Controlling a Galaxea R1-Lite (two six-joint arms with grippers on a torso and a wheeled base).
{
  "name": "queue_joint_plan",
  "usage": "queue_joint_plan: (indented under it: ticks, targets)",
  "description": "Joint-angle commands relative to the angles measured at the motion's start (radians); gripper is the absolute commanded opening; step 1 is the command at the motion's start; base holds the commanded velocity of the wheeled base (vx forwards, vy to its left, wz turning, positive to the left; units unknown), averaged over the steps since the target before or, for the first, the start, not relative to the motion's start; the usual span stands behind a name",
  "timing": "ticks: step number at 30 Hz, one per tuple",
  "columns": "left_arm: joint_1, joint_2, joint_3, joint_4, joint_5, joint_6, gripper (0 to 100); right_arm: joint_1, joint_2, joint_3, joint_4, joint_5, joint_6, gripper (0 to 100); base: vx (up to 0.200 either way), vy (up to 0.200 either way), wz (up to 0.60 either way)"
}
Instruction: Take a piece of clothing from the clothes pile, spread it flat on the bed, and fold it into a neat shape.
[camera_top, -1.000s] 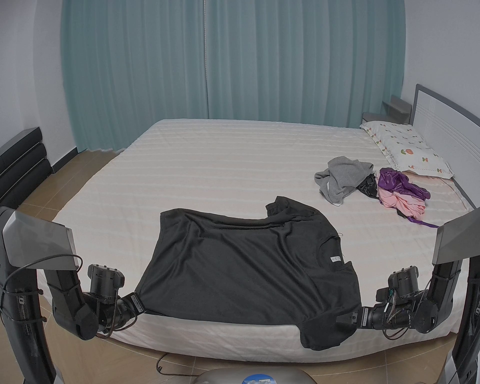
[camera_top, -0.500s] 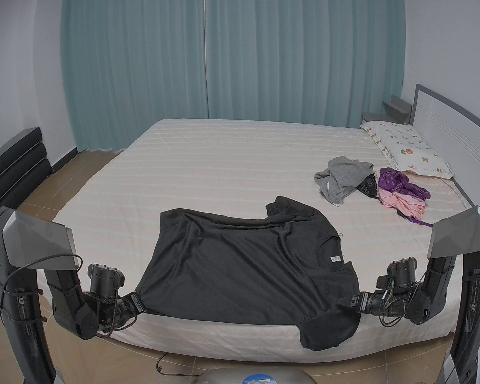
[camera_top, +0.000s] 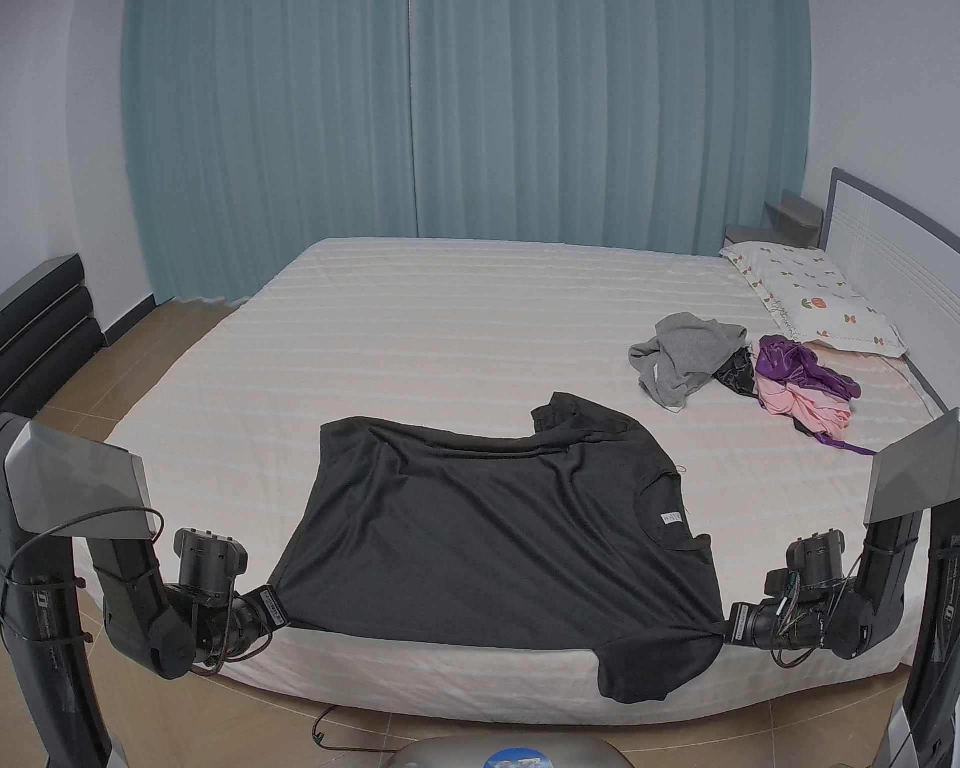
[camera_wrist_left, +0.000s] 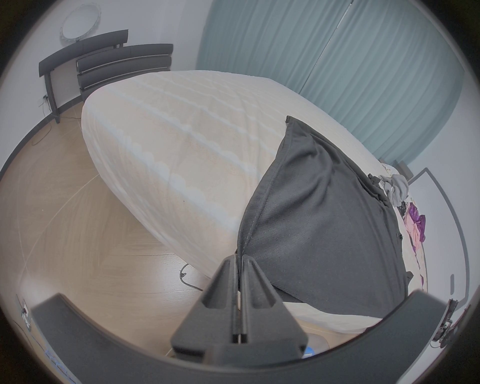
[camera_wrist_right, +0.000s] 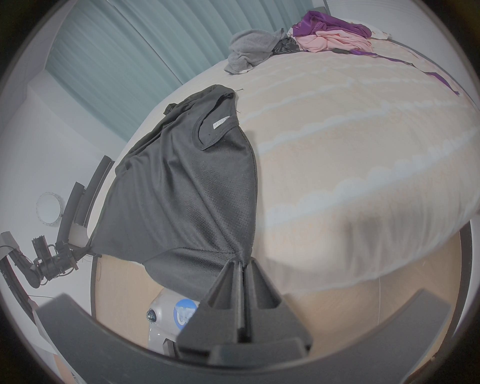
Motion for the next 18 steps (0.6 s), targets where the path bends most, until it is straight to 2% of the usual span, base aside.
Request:
queue_joint_plan:
  ticks: [1,14,15,18]
  targets:
    - [0.009,0.001,0.007,0.001,0.003,0.018,0,-0.014,-0.024,0.04,-0.003,0.001,-0.007,0,0.0,0.0,0.0]
    - [0.015,0.014,0.011,0.012,0.011,0.045,0,-0.025,0.01,0.084,-0.104,0.009,-0.013,0,0.0,0.0,0.0]
    - [0.015,0.015,0.009,0.012,0.009,0.042,100,-0.024,0.013,0.083,-0.11,0.012,-0.013,100,0.0,0.0,0.0]
    - [0.013,0.021,0.006,0.013,0.006,0.038,100,-0.024,0.014,0.076,-0.13,0.016,0.001,100,0.0,0.0,0.0]
